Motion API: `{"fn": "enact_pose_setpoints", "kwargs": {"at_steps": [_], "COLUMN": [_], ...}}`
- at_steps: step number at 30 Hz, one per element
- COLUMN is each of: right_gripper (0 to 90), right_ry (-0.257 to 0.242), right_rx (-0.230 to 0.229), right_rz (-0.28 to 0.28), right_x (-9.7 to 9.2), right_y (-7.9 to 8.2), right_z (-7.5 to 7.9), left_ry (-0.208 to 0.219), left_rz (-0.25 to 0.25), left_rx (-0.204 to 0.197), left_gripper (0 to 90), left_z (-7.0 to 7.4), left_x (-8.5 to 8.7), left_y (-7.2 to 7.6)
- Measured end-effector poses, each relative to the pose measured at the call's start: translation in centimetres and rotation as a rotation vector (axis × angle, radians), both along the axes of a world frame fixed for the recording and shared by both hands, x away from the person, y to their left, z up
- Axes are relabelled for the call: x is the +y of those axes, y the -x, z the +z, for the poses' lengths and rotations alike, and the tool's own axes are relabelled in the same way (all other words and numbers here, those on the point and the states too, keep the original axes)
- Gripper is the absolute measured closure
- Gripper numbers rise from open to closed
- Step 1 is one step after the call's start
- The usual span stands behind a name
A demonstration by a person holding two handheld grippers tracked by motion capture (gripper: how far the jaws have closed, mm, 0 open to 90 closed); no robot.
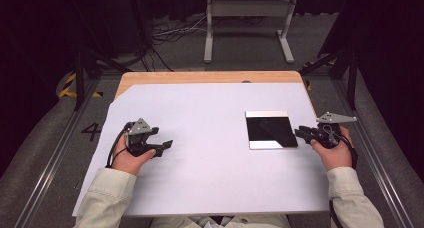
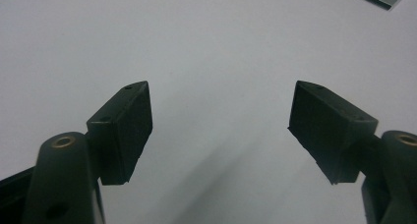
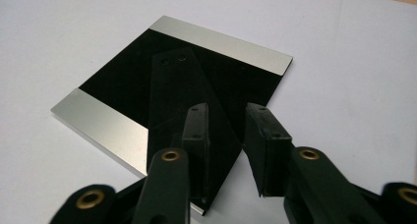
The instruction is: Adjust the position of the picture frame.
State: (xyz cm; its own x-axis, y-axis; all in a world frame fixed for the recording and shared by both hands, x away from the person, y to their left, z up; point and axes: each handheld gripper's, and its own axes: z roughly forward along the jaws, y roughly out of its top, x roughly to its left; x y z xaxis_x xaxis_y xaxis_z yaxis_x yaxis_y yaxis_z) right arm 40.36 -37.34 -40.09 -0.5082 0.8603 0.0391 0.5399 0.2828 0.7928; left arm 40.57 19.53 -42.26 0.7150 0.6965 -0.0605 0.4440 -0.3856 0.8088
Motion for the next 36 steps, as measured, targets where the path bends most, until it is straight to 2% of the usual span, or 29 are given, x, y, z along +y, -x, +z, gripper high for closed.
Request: {"fn": "enact_pose_setpoints", "kwargs": {"at_steps": [3,7,12,20,25,28,36], "right_gripper": [75.5,78.4,90.0,90.0,90.0,90.0,90.0], "right_ry": [-0.007,0.010,0.026,0.057,0.043,0.052,0.071], "right_rx": [0.009,0.033,0.076,0.112,0.116,0.116,0.155], "right_rz": [-0.005,-0.011,-0.036,-0.054,-0.077,-0.096,-0.112], "right_x": [0.1,0.5,0.4,0.4,0.1,0.1,0.4], "right_y": [-0.4,-1.4,-3.0,-5.2,-6.4,-7.0,-8.1], "right_z": [0.2,0.6,1.1,1.2,0.6,-0.3,-1.8], "left_ry": [0.004,0.001,0.005,0.000,-0.001,-0.007,-0.009], "left_rz": [0.012,0.019,0.021,0.006,0.006,0.003,0.008], "left_rx": [-0.001,0.004,0.009,0.021,0.024,0.027,0.028], "left_gripper": [25.0,25.1,25.5,26.8,26.8,26.6,26.5], "left_z": [0.1,-0.1,-0.2,-0.6,-0.7,-0.8,-0.9], "left_x": [0.2,0.3,0.3,-0.1,-0.2,-0.2,-0.2], "left_y": [0.0,-0.1,-0.1,-0.2,-0.2,-0.2,-0.3]}}
